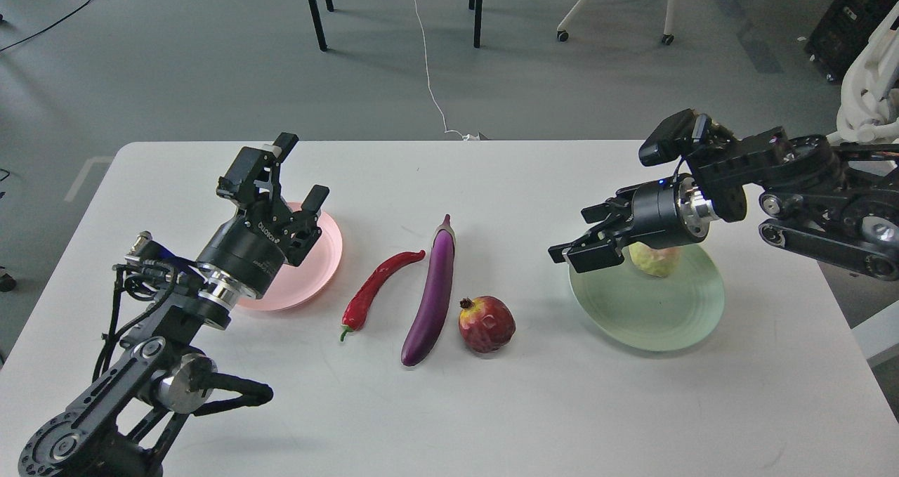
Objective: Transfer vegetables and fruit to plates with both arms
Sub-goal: 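Reach the right gripper to the red apple and grasp it, then carry the apple onto the pale green plate, release, and withdraw, then reach the left gripper to the purple eggplant and grasp it, then lift the eggplant with the left gripper and lower it onto the pink plate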
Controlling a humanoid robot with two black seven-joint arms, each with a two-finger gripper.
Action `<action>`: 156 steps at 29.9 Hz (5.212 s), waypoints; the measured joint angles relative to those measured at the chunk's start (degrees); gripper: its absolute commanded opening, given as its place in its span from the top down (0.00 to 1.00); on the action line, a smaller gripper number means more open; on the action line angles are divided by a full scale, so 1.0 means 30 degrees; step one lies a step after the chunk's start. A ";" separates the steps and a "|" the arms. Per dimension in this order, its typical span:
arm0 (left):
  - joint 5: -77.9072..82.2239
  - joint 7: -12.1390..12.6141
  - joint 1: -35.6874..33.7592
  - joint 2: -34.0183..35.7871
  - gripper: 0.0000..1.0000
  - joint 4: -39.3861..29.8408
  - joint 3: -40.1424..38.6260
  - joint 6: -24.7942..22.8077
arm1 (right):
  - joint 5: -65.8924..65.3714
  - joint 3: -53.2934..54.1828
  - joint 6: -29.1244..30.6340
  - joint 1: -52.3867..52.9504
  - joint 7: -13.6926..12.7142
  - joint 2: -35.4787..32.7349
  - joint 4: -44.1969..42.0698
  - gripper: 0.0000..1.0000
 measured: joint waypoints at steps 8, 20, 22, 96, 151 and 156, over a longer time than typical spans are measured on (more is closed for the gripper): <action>0.0009 0.0001 0.0140 0.0107 0.01 -0.0072 0.0014 0.0001 | 0.0022 -0.0182 0.0087 -0.0637 0.0000 0.3184 -0.0640 0.02; 0.0034 0.0026 0.0151 0.0208 0.01 -0.0084 -0.0131 0.0012 | -0.0034 -0.1604 0.0114 -0.1598 0.0001 0.7017 -0.3656 0.19; 0.0034 0.0026 0.0159 0.0209 0.01 -0.0084 -0.0132 0.0026 | -0.0052 -0.1766 0.0114 -0.1598 0.0002 0.7065 -0.3703 0.35; 2.4668 0.1416 -1.0327 0.3116 0.05 0.2846 1.1521 -0.5222 | 2.5831 2.1372 -0.0001 -1.8676 -0.0001 -0.2254 -0.1875 0.01; 1.7702 0.5100 -1.1326 0.5640 0.80 0.2687 1.1114 -0.7081 | 2.5579 2.1473 -0.0005 -1.9059 0.0004 -0.2268 -0.1817 0.01; 1.7111 0.3173 -1.0844 0.8858 0.74 0.3731 1.1262 -0.6662 | 2.5568 2.1473 -0.0005 -1.9059 0.0004 -0.2136 -0.1812 0.01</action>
